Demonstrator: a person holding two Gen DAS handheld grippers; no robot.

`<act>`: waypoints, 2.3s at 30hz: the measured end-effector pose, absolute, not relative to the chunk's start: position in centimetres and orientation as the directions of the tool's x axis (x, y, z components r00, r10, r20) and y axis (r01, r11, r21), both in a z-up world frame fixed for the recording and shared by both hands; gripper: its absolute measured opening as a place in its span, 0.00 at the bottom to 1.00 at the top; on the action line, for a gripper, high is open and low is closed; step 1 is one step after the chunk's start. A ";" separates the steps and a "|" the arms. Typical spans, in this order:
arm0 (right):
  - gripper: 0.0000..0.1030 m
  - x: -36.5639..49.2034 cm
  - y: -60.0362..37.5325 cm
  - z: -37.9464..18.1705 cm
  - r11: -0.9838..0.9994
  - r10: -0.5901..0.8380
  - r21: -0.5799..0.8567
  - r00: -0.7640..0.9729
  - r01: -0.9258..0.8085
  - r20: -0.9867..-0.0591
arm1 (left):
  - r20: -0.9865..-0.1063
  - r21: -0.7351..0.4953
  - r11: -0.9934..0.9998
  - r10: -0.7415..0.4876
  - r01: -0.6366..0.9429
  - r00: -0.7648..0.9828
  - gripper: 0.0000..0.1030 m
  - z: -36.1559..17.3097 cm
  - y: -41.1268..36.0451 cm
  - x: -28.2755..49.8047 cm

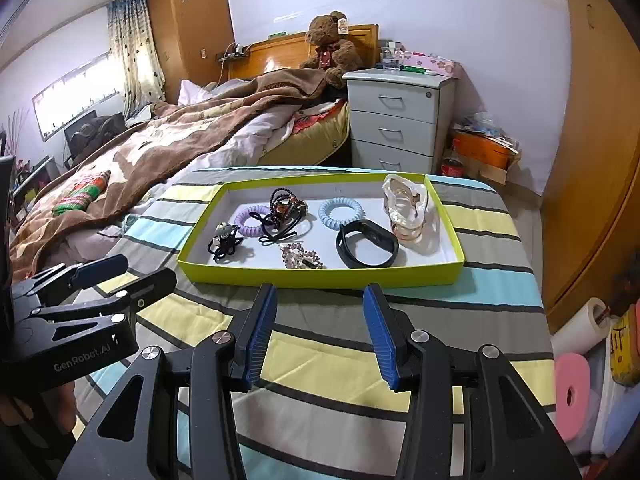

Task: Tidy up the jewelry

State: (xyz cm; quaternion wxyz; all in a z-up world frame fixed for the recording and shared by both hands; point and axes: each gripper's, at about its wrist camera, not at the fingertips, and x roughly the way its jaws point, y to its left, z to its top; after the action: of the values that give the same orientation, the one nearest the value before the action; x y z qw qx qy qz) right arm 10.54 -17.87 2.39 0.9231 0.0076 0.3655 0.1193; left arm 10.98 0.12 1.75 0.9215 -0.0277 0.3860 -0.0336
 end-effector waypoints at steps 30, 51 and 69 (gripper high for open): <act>0.45 9.7 -17.4 2.5 0.974 0.213 0.089 0.715 -0.208 -0.666 | -0.673 -0.054 0.999 -0.039 0.003 0.739 0.71 2.7 0.8 8.7; 0.45 9.6 -17.5 2.3 0.975 0.211 0.086 0.713 -0.207 -0.669 | -0.679 -0.048 0.999 -0.029 -0.005 0.733 0.74 2.5 0.8 8.9; 0.45 9.7 -17.5 2.1 0.975 0.207 0.084 0.712 -0.204 -0.671 | -0.676 -0.029 0.999 -0.011 -0.012 0.737 0.75 2.4 0.5 8.8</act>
State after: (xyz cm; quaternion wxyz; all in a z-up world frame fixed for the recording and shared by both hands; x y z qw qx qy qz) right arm 9.70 -17.54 2.09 0.9253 0.0020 0.3626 0.1109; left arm 8.84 0.54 2.38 0.9318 -0.0159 0.3626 0.0005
